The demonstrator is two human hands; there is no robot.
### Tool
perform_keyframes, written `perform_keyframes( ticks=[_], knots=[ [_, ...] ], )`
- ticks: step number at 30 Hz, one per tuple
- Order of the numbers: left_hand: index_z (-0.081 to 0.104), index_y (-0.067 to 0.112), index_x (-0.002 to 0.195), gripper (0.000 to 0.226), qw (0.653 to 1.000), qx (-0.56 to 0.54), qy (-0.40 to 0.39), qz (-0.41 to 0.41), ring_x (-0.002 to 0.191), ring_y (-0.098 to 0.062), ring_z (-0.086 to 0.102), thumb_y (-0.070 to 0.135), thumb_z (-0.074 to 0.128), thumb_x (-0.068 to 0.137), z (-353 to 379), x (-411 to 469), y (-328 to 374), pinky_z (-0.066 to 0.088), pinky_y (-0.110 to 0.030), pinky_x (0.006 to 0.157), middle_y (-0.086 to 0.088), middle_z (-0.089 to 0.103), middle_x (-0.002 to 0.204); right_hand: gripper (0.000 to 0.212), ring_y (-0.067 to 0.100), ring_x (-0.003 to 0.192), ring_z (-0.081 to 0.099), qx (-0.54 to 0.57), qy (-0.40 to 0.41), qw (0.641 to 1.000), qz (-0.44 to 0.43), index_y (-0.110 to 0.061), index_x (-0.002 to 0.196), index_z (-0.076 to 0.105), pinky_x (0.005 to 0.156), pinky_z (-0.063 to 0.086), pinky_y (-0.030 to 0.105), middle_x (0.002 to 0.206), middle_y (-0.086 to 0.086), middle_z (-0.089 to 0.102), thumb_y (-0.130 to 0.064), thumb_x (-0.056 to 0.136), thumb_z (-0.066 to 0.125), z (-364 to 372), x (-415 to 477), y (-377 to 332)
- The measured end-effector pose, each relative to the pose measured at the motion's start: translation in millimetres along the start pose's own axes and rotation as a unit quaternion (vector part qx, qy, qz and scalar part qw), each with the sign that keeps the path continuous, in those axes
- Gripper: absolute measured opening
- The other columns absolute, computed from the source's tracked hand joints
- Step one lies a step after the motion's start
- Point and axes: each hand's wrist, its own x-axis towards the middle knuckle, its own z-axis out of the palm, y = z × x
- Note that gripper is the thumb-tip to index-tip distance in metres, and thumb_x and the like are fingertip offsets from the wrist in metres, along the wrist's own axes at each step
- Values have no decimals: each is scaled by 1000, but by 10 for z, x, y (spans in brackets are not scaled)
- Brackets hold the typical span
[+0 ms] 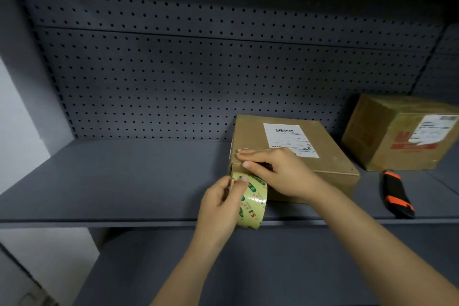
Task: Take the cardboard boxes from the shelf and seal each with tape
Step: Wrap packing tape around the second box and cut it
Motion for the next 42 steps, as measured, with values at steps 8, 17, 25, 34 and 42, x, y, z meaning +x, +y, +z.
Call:
perform_keyframes(
  ticks=[8,17,25,34,42],
  knots=[
    [67,7,82,30,997,53,54,26,75,-28,69,32,60,96,46,-48,-13,57,-48,65,-8,71,75,27,-8,123,48,2,14,1000,-2,-18,119,70,106,33,9,126,-10,65,-22,93,65,26,9,52],
    [66,5,87,31,999,22,40,20,74,-23,69,34,59,95,120,-291,-38,57,-40,64,-8,72,79,25,-7,121,53,56,7,998,-19,-17,116,72,106,40,17,124,-9,66,-20,91,69,-53,-130,19],
    [64,3,87,33,996,33,68,46,70,-13,67,33,58,96,254,-374,-63,54,-23,57,-6,71,79,37,0,140,34,-10,-94,995,-41,-21,138,55,119,22,24,149,-8,45,-21,101,52,-153,-157,56],
    [68,10,87,33,985,59,150,57,78,-29,68,40,60,95,550,-849,-90,57,-43,63,-8,71,79,37,-6,136,35,28,-108,990,-85,-25,137,56,116,27,21,145,-12,49,-25,100,55,-246,-461,-17],
    [68,11,87,28,983,74,161,55,77,-21,70,34,57,99,605,-1055,-68,58,-43,66,-4,72,79,36,-6,130,44,70,-84,992,-65,-28,127,65,113,35,25,137,-14,57,-38,92,65,-240,-556,-193]
  ],
)
